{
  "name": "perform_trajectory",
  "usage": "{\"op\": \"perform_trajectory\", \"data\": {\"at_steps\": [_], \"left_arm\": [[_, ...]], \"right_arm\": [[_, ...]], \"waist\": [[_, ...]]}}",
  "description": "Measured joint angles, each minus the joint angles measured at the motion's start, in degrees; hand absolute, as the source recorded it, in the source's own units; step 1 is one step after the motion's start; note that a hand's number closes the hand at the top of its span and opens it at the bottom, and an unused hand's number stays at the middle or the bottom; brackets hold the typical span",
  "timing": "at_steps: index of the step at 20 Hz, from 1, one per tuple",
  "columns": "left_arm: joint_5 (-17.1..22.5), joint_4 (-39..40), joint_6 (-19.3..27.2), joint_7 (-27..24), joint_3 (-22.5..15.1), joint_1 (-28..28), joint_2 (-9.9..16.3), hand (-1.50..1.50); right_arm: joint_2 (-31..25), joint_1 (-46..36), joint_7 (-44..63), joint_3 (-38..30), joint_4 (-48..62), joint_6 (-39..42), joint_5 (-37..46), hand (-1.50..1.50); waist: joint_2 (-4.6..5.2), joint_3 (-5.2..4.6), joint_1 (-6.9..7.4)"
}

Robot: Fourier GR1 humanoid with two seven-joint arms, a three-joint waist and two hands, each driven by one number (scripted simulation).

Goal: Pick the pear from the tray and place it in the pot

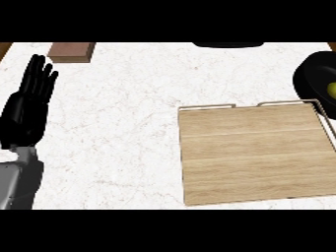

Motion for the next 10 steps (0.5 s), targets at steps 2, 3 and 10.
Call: {"op": "perform_trajectory", "data": {"at_steps": [2, 3, 10], "left_arm": [[-0.3, 0.4, 0.0, -0.2, 0.0, -0.4, -0.1, 0.00], [-0.4, 0.6, 0.0, -0.3, 0.0, -0.3, -0.3, 0.00], [-1.1, 1.0, -0.1, -0.4, 0.3, -0.3, -0.6, 0.00]], "right_arm": [[-1.1, 2.7, -2.0, -1.9, 0.0, 1.7, -1.8, -1.50], [-1.8, 4.3, -2.1, -2.8, -1.0, 2.7, -2.8, -1.50], [-3.4, 14.9, -3.1, -7.3, -6.4, 7.5, -7.9, -1.50]], "waist": [[0.03, 0.00, 0.05], [-0.01, 0.01, -0.09], [-0.03, -0.03, -0.13]]}}
